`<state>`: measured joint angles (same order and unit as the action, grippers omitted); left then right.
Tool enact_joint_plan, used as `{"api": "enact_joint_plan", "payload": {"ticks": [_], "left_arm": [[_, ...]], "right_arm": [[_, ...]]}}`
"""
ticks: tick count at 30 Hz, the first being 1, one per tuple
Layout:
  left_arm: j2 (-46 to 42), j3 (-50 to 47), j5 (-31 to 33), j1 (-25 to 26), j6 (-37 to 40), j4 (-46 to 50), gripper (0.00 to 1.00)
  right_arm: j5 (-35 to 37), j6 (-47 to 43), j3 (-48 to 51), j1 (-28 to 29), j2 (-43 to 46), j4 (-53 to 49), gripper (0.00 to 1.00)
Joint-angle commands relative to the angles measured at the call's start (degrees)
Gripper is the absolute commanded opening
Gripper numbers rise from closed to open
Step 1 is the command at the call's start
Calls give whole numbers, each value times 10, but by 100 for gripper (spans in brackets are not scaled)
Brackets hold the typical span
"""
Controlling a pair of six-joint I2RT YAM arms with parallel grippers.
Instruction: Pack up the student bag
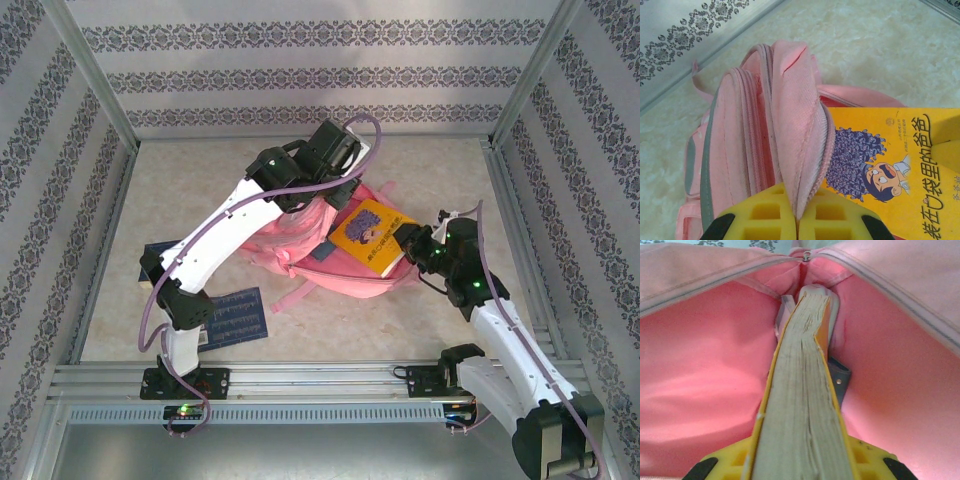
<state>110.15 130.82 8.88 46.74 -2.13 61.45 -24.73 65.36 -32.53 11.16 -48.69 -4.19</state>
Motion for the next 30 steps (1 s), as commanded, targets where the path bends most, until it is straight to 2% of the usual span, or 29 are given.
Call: {"api": "enact_joint_plan", "payload": {"ticks": [1, 5, 10, 16, 24, 30], "left_arm": [[-35, 5, 16, -9, 25, -52, 0], [-31, 9, 9, -15, 22, -59, 0], [-30, 13, -17, -28, 9, -69, 0], [-26, 28, -43, -29, 10, -80, 0], [-31, 40, -85, -30, 6, -96, 0], [-22, 43, -149, -30, 1, -116, 0]], "right_arm": [[-32, 23, -51, 13, 2, 75, 0], [-38, 50, -60, 27, -11, 96, 0], [0, 62, -67, 68, -53, 141, 0], [131, 73, -97, 169, -155, 213, 0], [299, 103, -130, 217, -315, 279, 0], [339, 115, -188, 243, -450, 346, 0]]}}
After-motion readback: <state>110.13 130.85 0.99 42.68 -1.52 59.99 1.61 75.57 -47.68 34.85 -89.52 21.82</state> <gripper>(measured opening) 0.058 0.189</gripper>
